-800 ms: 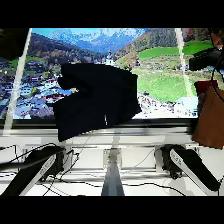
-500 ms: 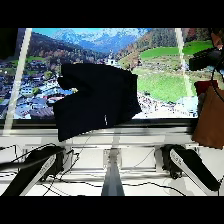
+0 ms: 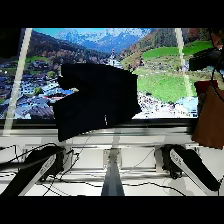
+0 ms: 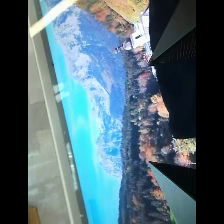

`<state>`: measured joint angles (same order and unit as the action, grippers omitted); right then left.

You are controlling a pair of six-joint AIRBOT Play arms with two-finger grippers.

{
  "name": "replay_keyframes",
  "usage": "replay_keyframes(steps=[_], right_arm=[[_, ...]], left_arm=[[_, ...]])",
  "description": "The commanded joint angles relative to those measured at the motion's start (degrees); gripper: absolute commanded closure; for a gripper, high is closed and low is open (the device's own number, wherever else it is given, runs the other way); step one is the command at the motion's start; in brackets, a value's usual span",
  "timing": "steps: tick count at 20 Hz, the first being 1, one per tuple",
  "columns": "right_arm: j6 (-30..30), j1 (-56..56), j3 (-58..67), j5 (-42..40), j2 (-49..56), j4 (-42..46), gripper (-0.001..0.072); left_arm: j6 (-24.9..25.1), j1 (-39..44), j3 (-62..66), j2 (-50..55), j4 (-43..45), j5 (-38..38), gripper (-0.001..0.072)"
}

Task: Fold the clothes and pants, and hang the long-sleeved shirts on hangers.

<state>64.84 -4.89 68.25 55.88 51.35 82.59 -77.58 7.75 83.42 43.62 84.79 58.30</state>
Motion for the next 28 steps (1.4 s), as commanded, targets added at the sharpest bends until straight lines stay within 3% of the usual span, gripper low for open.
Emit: replay_keyframes(steps=[1,6,14,15,17,18,21,23,24,25,26,28], right_arm=[[0.0,0.0,0.1,0.0,0.0,0.0,0.0677],[0.0,0.0,0.1,0.0,0.0,0.0,0.0677],[0.1,0.0,0.1,-0.9,0.0,-1.0,0.0677],[0.2,0.0,0.1,-2.1,0.0,-2.4,0.0676],[0.2,0.0,-0.4,-0.5,0.3,-3.5,0.0677],[0.2,0.0,-1.1,1.5,0.9,-2.7,0.0678],[0.2,-0.8,-7.5,9.1,4.3,-2.3,0.0678],[0.2,-0.8,-13.7,11.0,6.7,-7.8,0.0662],[0.2,-0.8,-16.8,10.5,7.7,-12.4,0.0515],[0.2,-0.8,-19.1,9.9,8.8,-16.9,0.0308],[0.3,-0.8,-21.0,9.2,10.1,-21.0,0.0255],[3.7,-0.8,-22.3,8.9,13.6,-24.0,0.0255]], left_arm=[[-0.1,0.0,0.0,1.4,0.0,0.1,0.0011],[-3.2,0.0,0.0,2.6,-0.9,0.9,0.0011],[-3.3,0.0,0.0,5.9,-2.3,-0.2,0.0025],[-3.5,0.0,0.0,6.8,-2.5,-0.1,0.0121],[-3.5,0.0,0.0,9.0,-2.4,0.9,0.0545],[-3.5,0.0,0.0,10.1,-2.4,1.8,0.0657],[-3.5,0.0,0.0,12.9,-2.4,6.2,0.0654],[-3.5,0.0,0.0,14.3,-2.4,8.6,0.0654],[-3.5,0.0,0.0,14.9,-2.4,9.3,0.0654],[-3.5,0.0,0.0,15.4,-2.4,9.7,0.0654],[-3.5,0.0,0.0,15.9,-2.6,9.8,0.0654],[-3.5,0.0,0.0,16.6,-2.6,9.8,0.0654]])
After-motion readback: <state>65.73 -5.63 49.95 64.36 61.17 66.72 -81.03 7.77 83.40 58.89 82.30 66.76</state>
